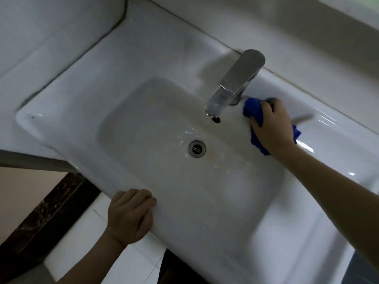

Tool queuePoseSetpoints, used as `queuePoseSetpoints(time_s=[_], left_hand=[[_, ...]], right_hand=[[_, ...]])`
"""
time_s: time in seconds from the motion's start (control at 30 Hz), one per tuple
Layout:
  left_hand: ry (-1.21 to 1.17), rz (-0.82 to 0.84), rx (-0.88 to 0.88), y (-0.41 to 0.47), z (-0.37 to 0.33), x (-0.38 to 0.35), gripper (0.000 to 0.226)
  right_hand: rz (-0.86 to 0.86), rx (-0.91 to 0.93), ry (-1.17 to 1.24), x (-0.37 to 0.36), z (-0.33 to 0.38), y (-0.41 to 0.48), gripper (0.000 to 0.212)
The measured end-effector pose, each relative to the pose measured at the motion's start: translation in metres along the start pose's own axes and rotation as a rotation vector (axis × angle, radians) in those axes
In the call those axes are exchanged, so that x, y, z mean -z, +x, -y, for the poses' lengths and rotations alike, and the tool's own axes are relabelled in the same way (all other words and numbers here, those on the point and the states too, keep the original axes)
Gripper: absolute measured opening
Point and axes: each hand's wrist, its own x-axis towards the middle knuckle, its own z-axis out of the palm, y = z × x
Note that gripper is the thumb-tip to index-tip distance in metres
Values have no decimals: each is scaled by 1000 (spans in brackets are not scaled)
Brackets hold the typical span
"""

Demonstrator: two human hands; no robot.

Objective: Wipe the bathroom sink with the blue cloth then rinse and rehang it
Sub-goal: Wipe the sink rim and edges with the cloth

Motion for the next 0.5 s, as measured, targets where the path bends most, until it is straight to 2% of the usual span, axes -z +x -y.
queuePoseSetpoints(time_s=[0.1, 0.2, 0.37, 0.43, 0.5], left_hand=[[19, 5, -5, -1, 0, -2, 35], [26, 38, -7, -1, 0, 1, 34], [38, 52, -10, 1, -1, 4, 35], [50, 37, -11, 2, -4, 5, 34], [49, 22, -15, 1, -4, 5, 34]], right_hand=[[-7, 31, 33, -17, 14, 25, 34], [44, 52, 25, -8, 0, 12, 38], [155, 72, -154, 32, -41, -59, 40], [211, 42, -139, 44, -57, -100, 40], [214, -61, -60, 48, -64, -147, 41]])
